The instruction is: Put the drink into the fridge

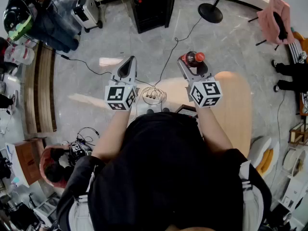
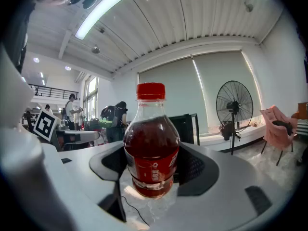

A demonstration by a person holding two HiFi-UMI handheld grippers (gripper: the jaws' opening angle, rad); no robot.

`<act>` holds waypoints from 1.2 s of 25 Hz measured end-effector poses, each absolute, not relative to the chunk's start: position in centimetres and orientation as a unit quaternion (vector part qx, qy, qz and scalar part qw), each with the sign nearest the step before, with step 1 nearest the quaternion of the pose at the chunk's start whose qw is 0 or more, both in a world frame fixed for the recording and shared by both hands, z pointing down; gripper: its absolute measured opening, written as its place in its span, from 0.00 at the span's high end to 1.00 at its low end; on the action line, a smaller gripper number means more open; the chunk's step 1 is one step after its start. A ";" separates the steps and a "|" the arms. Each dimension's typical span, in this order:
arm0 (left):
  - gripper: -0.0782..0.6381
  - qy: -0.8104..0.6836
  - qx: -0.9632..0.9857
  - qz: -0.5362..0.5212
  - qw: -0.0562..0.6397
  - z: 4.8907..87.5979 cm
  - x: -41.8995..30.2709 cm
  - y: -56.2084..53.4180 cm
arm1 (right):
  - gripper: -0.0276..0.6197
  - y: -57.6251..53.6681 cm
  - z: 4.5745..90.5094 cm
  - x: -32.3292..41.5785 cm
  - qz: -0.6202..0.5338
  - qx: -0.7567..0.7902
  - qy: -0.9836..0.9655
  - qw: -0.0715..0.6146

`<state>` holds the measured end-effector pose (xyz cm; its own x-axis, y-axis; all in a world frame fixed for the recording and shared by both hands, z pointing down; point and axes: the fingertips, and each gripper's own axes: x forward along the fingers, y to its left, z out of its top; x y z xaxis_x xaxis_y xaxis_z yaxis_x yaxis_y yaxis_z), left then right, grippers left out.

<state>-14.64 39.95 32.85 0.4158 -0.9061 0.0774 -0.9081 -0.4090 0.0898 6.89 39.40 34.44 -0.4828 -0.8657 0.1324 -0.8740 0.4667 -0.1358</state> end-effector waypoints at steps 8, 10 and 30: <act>0.87 -0.525 0.848 0.008 0.070 32.7 -15.8 39.8 | 0.49 39.3 34.5 6.4 0.092 0.520 -0.849 0.025; 0.87 -0.522 0.849 0.009 0.074 32.8 -15.8 39.7 | 0.49 39.3 34.2 6.4 0.088 0.519 -0.850 0.022; 0.87 -0.489 0.867 0.003 0.101 34.8 -18.8 37.8 | 0.49 37.9 35.3 3.0 0.109 0.523 -0.845 0.014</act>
<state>-18.84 37.76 34.84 0.5221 -0.8466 0.1032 -0.8477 -0.5019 0.1720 2.97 37.89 35.30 -0.4516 -0.8817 0.1367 -0.8876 0.4283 -0.1694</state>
